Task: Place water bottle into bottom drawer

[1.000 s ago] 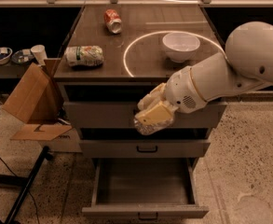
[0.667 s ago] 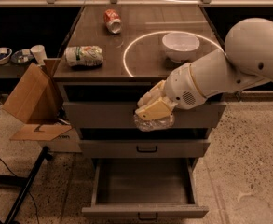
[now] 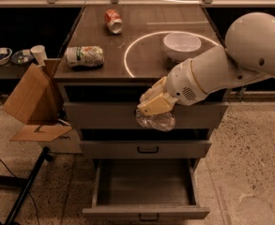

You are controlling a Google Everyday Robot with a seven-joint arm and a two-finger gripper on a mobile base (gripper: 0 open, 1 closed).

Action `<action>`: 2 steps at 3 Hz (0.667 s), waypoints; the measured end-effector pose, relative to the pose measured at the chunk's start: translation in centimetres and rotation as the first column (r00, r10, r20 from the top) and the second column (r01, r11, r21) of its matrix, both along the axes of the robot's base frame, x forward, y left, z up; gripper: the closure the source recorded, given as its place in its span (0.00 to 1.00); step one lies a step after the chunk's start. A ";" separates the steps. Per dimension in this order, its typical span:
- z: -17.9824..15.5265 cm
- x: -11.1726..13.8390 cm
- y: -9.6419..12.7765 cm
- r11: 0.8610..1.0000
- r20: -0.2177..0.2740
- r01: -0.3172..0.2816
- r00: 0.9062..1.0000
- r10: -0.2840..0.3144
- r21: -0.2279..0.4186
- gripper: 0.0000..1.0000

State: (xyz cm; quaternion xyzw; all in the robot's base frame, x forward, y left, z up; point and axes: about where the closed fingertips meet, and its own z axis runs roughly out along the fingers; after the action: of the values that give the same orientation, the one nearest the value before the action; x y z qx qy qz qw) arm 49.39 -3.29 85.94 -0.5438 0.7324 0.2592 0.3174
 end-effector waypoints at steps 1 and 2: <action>-2.9 0.7 0.3 1.000 -0.071 0.002 0.997 -0.002 -0.002 1.00; -7.3 0.8 0.6 1.000 -0.164 0.004 0.987 -0.002 0.013 1.00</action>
Offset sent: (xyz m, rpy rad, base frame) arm 0.0089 0.0063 -0.1274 0.0341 0.2843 -0.0120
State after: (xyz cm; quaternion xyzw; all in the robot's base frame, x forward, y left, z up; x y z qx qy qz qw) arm 50.16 -2.72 78.69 -0.5172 0.7551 0.3074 0.2604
